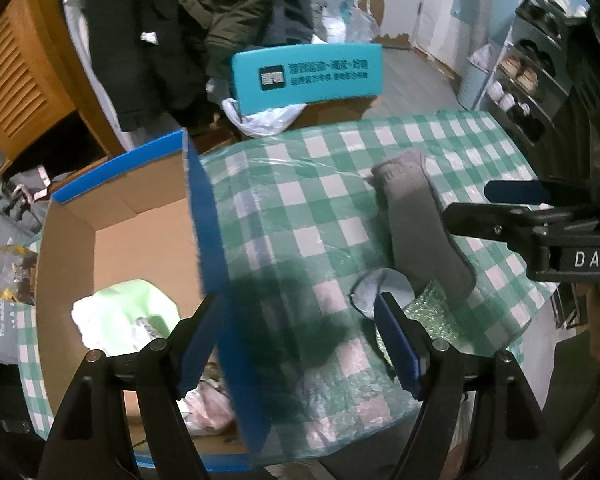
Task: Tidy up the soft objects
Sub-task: 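Move both tools back over the remaining items on the table, then grasp the grey-blue sock ball with the left tool while the right tool grasps the grey fleece sock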
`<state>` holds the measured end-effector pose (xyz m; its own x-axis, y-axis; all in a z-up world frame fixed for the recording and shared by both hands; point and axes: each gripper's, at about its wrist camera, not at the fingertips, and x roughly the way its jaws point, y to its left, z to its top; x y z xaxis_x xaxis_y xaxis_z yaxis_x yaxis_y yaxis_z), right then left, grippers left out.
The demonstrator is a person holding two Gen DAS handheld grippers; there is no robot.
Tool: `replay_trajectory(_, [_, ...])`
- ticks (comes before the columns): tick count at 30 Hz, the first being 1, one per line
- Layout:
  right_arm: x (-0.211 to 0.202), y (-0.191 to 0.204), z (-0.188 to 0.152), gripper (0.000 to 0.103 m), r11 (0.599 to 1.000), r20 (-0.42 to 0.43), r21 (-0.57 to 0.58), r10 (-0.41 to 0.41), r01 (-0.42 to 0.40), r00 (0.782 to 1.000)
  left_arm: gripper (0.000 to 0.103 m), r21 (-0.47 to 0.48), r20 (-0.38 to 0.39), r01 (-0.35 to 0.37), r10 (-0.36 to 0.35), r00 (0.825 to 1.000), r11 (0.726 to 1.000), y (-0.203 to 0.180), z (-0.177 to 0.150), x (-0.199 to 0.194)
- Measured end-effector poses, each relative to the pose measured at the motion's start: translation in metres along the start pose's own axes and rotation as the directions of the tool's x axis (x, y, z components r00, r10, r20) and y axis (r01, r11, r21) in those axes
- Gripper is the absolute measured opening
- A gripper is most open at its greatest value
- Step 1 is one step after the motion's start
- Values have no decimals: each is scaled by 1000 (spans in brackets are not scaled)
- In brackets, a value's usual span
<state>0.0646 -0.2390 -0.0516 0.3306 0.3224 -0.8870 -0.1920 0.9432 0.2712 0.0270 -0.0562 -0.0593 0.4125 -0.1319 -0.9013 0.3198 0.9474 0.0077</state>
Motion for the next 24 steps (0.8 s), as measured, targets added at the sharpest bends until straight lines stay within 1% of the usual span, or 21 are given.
replay_trajectory(8, [9, -27, -10, 78, 999, -21, 44, -28, 29, 999, 79, -2, -51, 43, -43, 998, 999, -17, 3, 20])
replay_trajectory(15, [16, -49, -17, 78, 996, -43, 80, -37, 41, 998, 80, -38, -111, 87, -90, 990, 995, -25, 8, 48])
replay_trajectory(20, [25, -62, -20, 78, 993, -63, 106, -42, 49, 997, 80, -48, -151, 90, -97, 984, 995, -31, 9, 66])
replay_trajectory(24, [34, -69, -20, 79, 991, -79, 121, -42, 51, 996, 80, -42, -168, 96, -102, 981, 994, -34, 11, 75])
